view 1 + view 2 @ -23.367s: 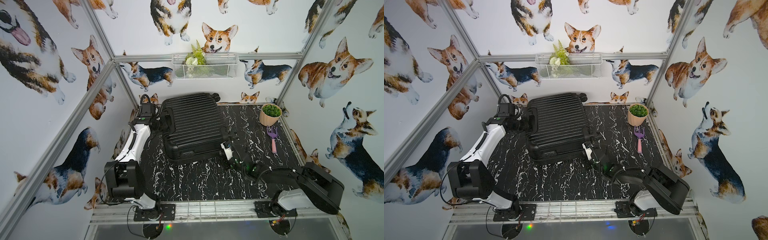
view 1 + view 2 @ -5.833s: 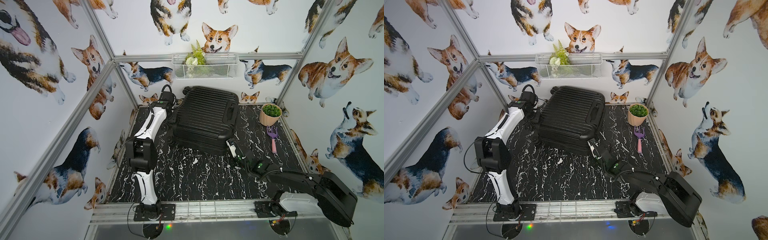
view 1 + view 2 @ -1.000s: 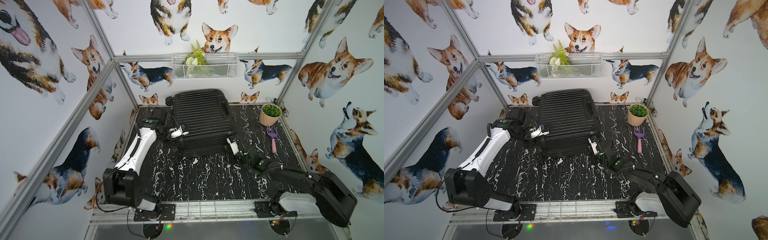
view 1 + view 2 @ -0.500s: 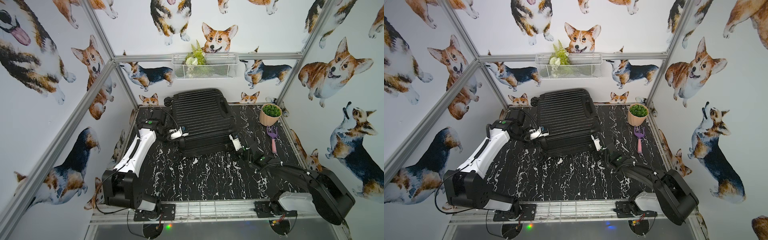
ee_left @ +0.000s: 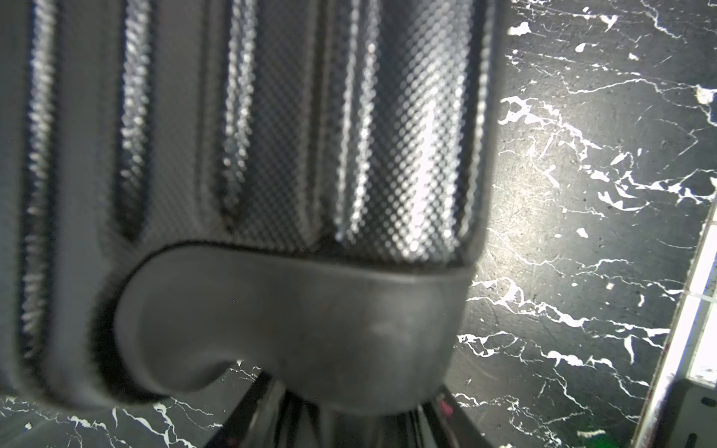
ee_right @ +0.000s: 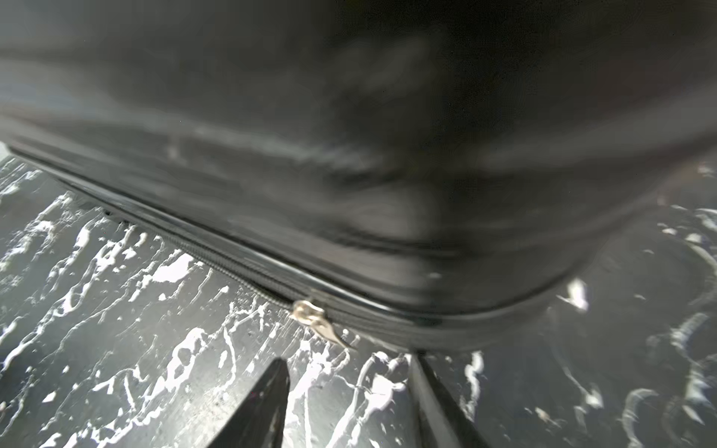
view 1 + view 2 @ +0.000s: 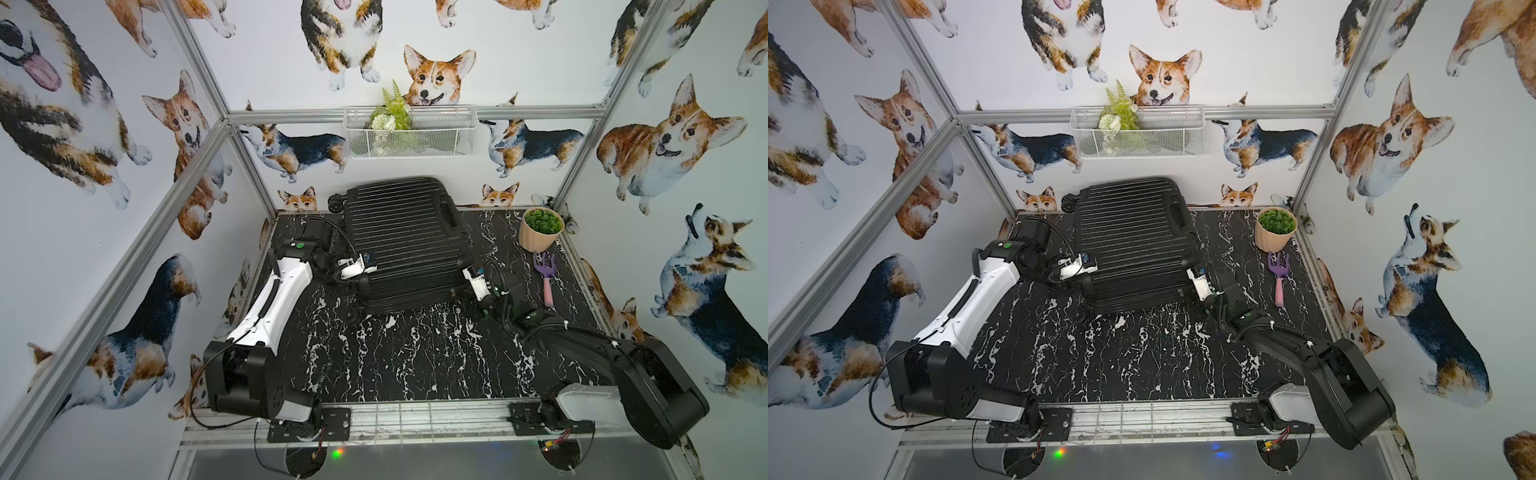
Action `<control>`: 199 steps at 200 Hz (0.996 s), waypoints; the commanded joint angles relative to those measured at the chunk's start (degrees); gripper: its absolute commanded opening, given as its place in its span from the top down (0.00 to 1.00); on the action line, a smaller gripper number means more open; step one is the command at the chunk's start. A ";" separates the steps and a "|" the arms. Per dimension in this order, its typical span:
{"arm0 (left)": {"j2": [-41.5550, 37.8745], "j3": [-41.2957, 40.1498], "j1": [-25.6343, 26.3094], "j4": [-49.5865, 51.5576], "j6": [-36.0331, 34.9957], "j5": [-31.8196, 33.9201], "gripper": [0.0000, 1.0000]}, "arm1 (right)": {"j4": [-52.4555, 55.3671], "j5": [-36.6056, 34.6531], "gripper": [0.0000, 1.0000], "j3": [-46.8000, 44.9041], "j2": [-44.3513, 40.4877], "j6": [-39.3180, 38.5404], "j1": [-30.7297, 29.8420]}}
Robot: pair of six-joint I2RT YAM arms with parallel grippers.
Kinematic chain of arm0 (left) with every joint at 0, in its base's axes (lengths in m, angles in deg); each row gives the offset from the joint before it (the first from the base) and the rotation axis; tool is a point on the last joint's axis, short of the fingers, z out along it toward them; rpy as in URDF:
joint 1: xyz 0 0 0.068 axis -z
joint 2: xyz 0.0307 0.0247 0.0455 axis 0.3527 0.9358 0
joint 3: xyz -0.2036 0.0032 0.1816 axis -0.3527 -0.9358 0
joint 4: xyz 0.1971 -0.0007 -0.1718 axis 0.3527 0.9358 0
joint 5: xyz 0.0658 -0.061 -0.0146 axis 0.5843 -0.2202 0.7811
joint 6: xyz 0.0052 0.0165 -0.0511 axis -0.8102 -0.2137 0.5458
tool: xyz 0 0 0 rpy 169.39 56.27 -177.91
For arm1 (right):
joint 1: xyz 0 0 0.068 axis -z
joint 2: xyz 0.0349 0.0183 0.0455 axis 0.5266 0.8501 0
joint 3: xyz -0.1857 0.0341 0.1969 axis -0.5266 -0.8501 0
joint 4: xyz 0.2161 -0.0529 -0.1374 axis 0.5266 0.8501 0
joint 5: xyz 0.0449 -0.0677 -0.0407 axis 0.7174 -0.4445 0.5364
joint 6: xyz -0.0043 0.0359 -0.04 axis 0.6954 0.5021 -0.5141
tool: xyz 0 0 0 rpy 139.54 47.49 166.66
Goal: Close the suitcase zippers
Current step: Zip the zipper on the suitcase.
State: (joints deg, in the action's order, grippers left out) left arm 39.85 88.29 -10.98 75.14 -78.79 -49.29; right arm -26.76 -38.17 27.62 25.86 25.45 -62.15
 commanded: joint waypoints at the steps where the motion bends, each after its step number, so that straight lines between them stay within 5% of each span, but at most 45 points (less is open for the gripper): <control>1: -0.34 -0.25 0.08 2.95 -1.43 -0.25 0.51 | -4.46 3.56 0.48 0.35 2.09 1.21 -0.03; 40: -0.51 -0.36 0.42 2.86 -1.34 -0.71 0.51 | -8.73 3.33 0.51 0.42 4.90 2.63 0.01; 115: -1.11 -0.73 0.88 2.60 -0.90 -0.72 0.51 | -17.88 3.97 0.74 -1.30 7.39 5.31 0.01; 199: -1.31 -0.95 0.83 2.42 -0.86 -0.42 0.51 | -22.07 -2.92 0.71 -2.56 9.80 12.00 0.03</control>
State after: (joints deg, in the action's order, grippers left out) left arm 38.89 87.59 -10.13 75.32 -78.72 -49.38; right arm -43.52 -38.34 25.88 34.73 33.74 -62.15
